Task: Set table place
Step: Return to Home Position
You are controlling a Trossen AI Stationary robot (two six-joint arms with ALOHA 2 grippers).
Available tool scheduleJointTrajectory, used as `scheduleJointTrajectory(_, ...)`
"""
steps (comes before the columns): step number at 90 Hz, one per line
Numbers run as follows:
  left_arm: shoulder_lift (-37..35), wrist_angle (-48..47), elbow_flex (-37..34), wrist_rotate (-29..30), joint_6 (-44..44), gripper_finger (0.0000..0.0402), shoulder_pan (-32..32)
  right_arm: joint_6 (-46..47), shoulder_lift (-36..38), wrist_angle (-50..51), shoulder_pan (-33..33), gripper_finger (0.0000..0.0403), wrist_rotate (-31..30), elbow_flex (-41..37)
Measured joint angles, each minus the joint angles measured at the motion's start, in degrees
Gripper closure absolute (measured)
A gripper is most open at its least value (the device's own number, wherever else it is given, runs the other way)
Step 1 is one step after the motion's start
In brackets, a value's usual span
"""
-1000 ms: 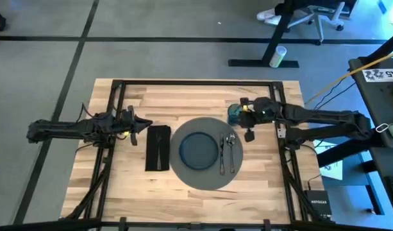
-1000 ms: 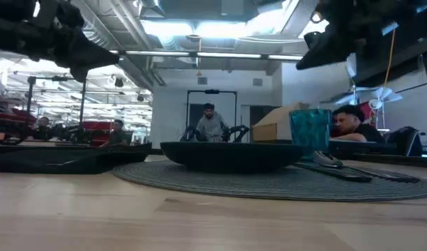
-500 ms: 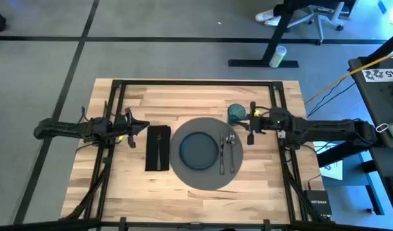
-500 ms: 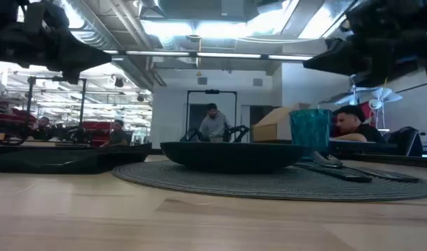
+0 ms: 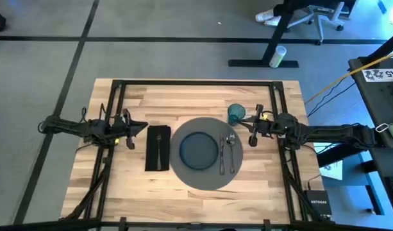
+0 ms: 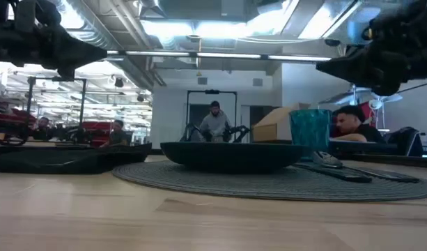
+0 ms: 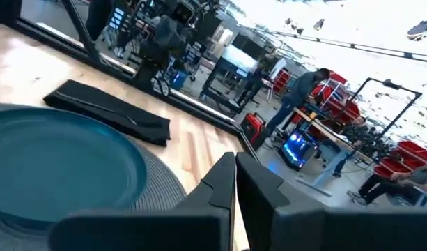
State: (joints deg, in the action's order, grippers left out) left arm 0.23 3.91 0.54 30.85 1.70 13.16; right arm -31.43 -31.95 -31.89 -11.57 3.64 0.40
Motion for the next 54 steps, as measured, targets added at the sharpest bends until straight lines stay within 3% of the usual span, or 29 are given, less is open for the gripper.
scheduleJointTrajectory(15, 0.43, -0.01, 0.00, -0.01, 0.59, 0.0402, 0.43, -0.20, -0.01, 2.81, -0.02, 0.0403, -1.36, 0.00)
scheduleJointTrajectory(32, 0.74, -0.03, 0.00, 0.00, -1.01, 0.0402, 0.41, -0.39, -0.01, 12.65, -0.07, 0.0403, -3.55, 0.00)
scheduleJointTrajectory(54, 0.72, -0.04, 0.00, -0.02, 4.32, 0.0402, 0.43, 0.10, -0.06, 25.96, -0.07, 0.0403, -3.04, 0.00)
